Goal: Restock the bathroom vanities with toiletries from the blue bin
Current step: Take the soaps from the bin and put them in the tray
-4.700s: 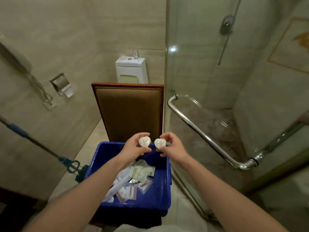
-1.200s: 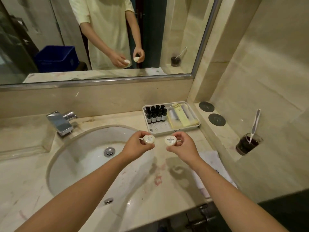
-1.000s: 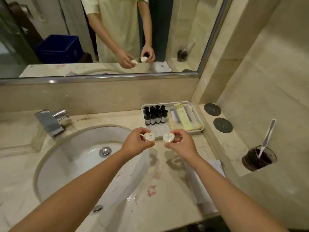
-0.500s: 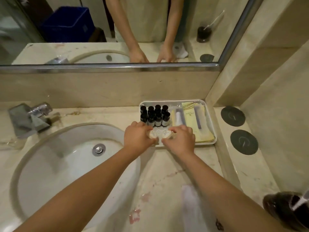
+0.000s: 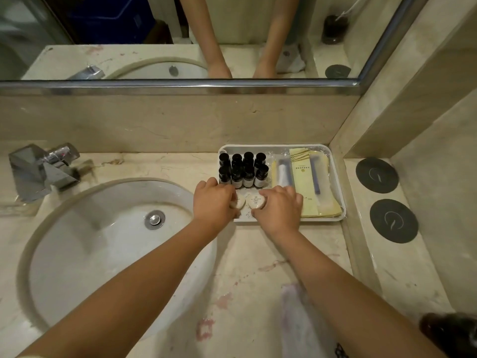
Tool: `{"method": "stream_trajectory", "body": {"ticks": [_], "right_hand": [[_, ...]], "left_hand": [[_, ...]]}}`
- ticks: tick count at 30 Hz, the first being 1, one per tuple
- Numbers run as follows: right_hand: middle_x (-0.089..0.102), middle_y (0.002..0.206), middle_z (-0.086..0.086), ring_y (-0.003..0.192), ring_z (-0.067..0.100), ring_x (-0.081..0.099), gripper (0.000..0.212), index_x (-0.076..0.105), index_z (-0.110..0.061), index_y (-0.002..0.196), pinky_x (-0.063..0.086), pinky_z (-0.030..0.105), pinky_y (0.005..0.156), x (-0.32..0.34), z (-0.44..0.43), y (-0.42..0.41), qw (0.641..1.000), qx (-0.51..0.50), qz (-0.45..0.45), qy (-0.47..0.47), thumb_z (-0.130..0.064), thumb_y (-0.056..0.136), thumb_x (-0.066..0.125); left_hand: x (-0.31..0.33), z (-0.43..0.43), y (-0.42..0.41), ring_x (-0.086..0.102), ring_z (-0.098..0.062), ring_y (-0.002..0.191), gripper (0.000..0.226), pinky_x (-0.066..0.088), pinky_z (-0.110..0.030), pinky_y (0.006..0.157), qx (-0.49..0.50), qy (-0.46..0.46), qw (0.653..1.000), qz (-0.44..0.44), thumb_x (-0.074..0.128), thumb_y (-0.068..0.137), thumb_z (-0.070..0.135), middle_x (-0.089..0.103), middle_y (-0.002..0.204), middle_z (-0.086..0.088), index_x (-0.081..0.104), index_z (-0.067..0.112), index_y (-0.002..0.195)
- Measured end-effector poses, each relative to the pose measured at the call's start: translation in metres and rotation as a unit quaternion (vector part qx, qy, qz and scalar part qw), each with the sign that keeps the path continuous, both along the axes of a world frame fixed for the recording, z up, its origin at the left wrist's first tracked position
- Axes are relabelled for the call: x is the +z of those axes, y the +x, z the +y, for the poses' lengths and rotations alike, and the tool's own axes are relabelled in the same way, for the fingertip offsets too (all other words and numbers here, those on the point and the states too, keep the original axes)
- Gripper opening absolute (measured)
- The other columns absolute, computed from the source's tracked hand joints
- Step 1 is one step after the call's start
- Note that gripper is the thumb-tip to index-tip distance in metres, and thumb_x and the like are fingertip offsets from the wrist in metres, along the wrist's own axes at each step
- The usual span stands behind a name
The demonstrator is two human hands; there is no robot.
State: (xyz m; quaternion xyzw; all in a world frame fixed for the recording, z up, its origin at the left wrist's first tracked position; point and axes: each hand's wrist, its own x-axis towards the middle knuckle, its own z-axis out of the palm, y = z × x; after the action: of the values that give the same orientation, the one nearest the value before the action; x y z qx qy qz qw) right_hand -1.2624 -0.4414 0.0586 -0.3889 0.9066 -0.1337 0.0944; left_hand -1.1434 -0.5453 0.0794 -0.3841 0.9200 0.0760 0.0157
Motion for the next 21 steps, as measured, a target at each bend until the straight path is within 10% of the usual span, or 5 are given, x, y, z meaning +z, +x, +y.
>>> {"method": "stream_trajectory", "body": {"ticks": [11,21], "right_hand": [[0.066,0.078,-0.014,0.095,0.014,0.05,0.008,0.068,-0.031,0.079,0.03,0.031,0.085,0.0,0.0014,-0.0005,0.999,0.001,-0.01,-0.038,-0.036,0.08,0.074],[0.072,0.089,-0.012,0.094,0.015,0.051,0.015,0.075,-0.034,0.094,0.027,0.03,0.088,-0.0017,0.0036,0.0018,0.998,0.038,-0.008,-0.058,-0.029,0.089,0.061]], "left_hand": [[-0.0097,0.0024,-0.001,0.052,-0.02,0.091,0.012,0.029,-0.031,0.077,0.003,-0.048,0.999,0.006,0.069,0.079,0.04,0.062,0.094,0.007,0.073,0.031,0.085],[-0.0092,0.0068,0.0015,0.052,-0.019,0.094,0.015,0.028,-0.032,0.078,0.008,-0.048,0.999,0.02,0.066,0.081,0.039,0.067,0.103,0.009,0.076,0.033,0.09]]}}
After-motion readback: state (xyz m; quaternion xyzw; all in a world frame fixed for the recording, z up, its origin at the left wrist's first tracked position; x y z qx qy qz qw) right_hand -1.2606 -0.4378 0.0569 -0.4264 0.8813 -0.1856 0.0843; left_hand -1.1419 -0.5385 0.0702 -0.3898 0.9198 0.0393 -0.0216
